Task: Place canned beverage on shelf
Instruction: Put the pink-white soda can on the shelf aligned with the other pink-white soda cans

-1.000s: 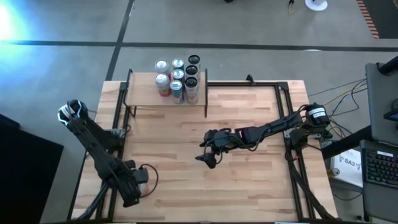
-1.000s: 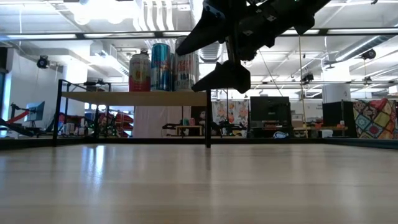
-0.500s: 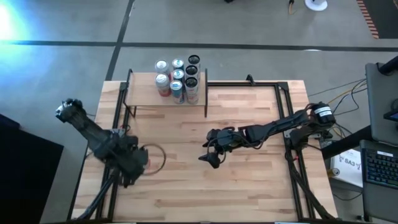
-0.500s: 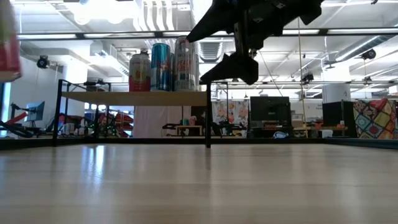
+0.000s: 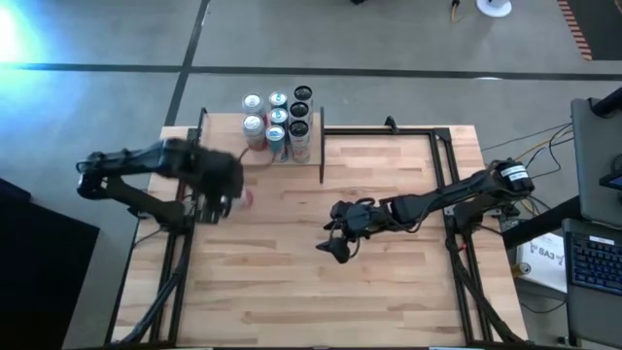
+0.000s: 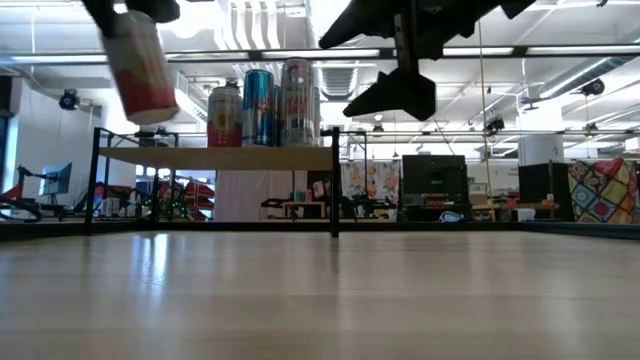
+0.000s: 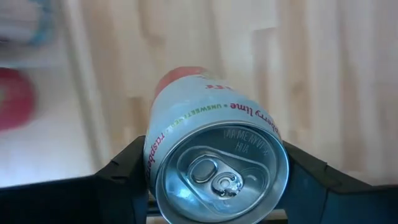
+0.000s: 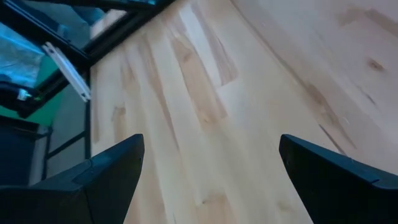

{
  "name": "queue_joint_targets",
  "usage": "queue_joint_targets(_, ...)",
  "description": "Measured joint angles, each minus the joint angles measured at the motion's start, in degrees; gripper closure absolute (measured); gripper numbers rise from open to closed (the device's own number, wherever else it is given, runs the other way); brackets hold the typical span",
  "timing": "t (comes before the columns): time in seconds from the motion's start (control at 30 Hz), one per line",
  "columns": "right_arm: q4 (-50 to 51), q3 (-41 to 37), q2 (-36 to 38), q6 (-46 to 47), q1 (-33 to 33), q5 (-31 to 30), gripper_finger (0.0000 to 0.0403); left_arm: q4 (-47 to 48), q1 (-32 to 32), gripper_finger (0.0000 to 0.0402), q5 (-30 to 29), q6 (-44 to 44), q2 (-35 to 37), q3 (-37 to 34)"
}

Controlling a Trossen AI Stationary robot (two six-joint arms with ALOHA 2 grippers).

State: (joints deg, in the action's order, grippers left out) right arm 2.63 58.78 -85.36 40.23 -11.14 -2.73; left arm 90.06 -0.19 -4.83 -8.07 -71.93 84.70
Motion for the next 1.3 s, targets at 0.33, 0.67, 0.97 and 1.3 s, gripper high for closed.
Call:
queue_joint_targets(0.33,4.3,0.0,0.2,6.9,-5.0,-7.3,0.004,0.0,22.3,0.0187,0.1,-25.4,-7.1,9.9)
queue_joint_targets(0.67,5.5,0.0,0.2,10.2,-7.0,-14.0,0.004,-3.1,25.6,0.0187,4.9,-27.5,-12.6,15.2)
queue_joint_targets(0.97,6.7,0.0,0.2,8.3,-7.1,-13.9,0.004,-1.3,26.3,0.0187,0.8,-28.1,-13.4,15.3)
queue_joint_targets(1.3,9.0,0.0,0.2,6.7,-7.4,-13.4,0.004,-0.2,27.7,0.0187,0.8,-27.8,-17.6,15.4)
